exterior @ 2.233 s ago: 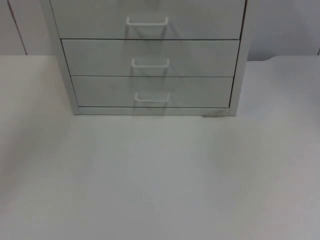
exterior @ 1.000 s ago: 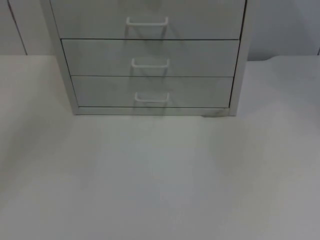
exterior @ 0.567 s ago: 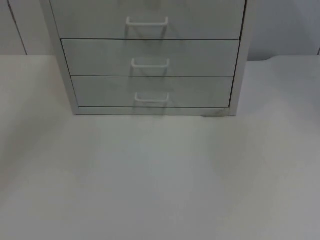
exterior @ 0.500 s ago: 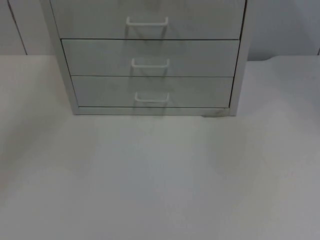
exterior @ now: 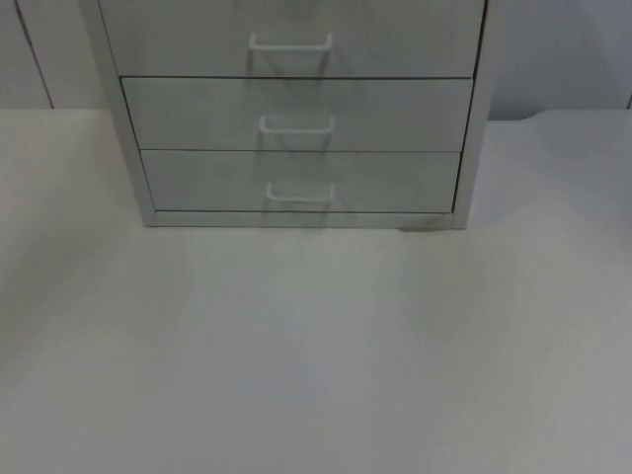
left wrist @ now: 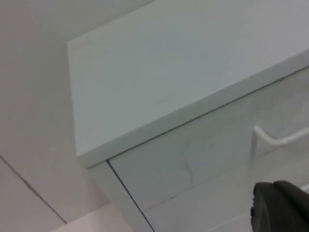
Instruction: Open the drawer with the left hand, place the block into the drawer with the right hand, then close the drawer with the left hand.
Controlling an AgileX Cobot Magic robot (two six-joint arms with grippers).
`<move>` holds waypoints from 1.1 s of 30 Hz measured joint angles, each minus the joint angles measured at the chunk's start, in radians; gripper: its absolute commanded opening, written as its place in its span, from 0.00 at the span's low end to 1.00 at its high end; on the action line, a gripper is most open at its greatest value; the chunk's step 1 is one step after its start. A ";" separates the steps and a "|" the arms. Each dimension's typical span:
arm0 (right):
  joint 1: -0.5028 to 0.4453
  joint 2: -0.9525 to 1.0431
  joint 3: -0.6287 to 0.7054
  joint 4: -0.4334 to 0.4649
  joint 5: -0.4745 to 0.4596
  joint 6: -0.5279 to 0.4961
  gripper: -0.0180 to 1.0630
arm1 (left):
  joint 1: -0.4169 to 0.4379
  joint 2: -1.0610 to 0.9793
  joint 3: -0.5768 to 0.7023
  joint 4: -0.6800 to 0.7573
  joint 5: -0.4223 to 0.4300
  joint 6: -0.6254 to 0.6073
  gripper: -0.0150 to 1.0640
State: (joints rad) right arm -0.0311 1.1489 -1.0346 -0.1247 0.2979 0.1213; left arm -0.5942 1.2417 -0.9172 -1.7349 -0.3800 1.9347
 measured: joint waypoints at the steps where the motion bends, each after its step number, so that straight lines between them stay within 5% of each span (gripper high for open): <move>1: 0.000 0.000 0.000 0.000 0.000 0.000 0.97 | 0.000 0.000 0.000 0.000 0.000 0.000 0.01; 6: 0.000 0.000 0.000 0.000 0.000 0.000 0.97 | 0.000 0.000 0.000 0.000 0.013 0.031 0.01; 12: 0.000 0.000 0.000 0.000 0.000 0.000 0.97 | 0.000 0.000 -0.008 0.000 0.043 0.239 0.01; 17: 0.000 0.000 0.000 0.000 0.000 0.000 0.97 | 0.000 0.000 -0.008 0.000 -0.015 0.414 0.01; 33: 0.000 0.000 0.000 0.000 0.000 0.000 0.97 | 0.000 0.000 -0.057 0.000 0.000 0.392 0.01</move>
State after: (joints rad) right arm -0.0311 1.1489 -1.0346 -0.1247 0.2979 0.1213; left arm -0.5942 1.2417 -0.9742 -1.7349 -0.3804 2.3271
